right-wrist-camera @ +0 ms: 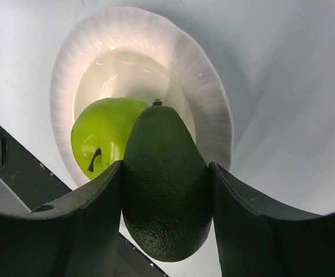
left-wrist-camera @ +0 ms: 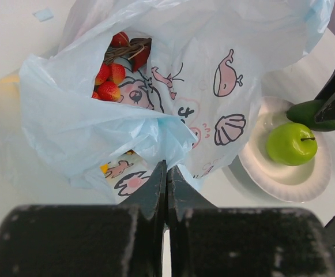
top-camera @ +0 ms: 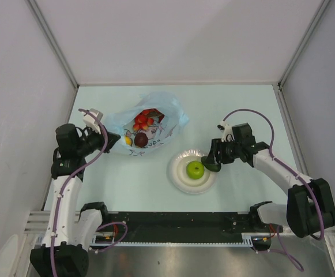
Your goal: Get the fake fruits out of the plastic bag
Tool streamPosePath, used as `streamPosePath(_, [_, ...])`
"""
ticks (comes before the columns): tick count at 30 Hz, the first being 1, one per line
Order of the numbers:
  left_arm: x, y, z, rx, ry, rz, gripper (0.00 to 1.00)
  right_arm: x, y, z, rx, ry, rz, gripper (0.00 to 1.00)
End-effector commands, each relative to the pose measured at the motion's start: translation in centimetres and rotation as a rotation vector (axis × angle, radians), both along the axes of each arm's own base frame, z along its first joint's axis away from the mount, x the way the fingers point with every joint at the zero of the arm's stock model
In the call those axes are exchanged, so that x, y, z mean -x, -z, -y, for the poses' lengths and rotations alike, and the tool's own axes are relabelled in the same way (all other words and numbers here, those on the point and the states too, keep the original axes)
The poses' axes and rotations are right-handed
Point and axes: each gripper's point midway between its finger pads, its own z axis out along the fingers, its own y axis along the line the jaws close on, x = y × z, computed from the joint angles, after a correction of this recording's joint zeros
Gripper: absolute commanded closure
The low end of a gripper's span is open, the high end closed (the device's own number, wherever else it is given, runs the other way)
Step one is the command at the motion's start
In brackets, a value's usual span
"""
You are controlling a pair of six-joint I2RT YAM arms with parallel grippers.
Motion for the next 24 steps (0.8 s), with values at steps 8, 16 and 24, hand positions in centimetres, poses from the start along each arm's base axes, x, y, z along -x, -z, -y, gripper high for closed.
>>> streamPosePath(8, [0.3,0.4,0.1,0.052,0.002,-0.023,0.97,-0.1,0.6,-0.7,0.026,-0.019,0.013,0.62])
streamPosePath(16, [-0.3,1.5,0.4,0.087,0.014,-0.067,0.98,0.4,1.2,-0.5,0.062,-0.036,0.010,0.50])
streamPosePath(24, [-1.4,0.8,0.4,0.073,0.026,-0.062,0.98,0.7,-0.2,-0.6,0.049,-0.094,0.008,0.19])
